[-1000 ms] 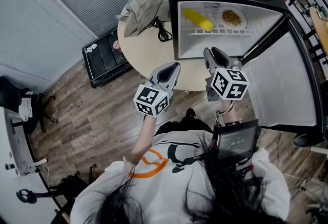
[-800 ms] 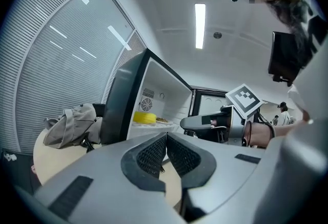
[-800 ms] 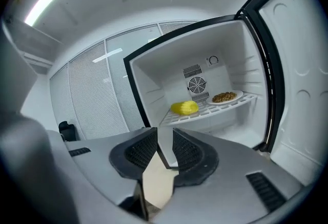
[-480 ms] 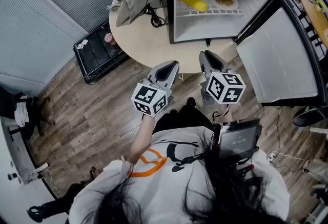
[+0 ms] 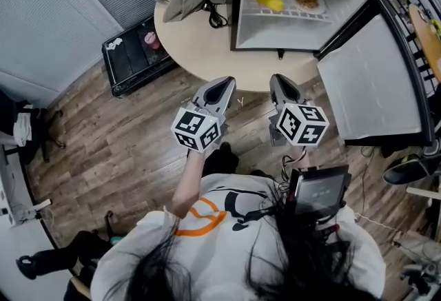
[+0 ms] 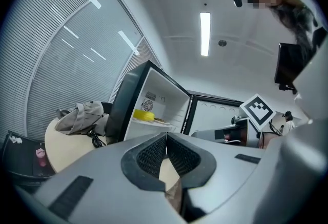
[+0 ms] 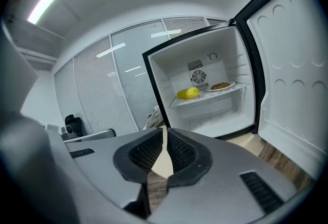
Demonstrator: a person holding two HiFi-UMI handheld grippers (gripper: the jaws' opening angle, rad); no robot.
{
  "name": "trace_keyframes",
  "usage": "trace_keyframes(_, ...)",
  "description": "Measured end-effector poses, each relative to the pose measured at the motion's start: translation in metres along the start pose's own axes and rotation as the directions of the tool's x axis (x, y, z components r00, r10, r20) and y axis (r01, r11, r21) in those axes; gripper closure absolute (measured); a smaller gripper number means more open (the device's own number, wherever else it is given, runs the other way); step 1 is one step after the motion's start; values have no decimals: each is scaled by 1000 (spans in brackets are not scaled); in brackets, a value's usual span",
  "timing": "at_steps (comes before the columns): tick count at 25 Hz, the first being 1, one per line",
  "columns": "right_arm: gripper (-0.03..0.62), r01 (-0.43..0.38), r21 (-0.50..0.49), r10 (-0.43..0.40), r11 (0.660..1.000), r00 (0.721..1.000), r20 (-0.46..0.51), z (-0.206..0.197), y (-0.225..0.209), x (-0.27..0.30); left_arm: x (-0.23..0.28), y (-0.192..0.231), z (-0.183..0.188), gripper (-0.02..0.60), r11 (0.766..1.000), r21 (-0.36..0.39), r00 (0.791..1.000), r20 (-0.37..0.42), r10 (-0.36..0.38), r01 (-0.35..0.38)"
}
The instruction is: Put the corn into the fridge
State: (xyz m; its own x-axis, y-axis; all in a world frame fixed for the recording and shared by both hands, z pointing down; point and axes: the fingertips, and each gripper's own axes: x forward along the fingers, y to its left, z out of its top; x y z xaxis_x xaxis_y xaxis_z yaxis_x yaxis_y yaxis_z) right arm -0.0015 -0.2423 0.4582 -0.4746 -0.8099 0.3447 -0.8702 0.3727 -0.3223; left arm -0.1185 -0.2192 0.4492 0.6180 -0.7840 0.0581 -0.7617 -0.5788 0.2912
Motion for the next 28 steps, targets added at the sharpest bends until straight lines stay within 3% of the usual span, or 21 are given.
trace_keyframes(9, 565, -96, 30, 97, 995, 995, -27, -27, -13, -74, -13, -75, -24, 571, 998, 14, 998, -15, 60, -60)
trace_keyframes(19, 568, -147, -19, 146, 989, 989, -33, -53, -28, -162, -29, -172, -43, 571, 997, 61, 999, -11, 44, -43)
trace_keyframes(28, 573, -154, -26, 153, 988, 987, -43, -66, -33, -182, -35, -198, -54, 571, 996, 76, 999, -24, 39, -37)
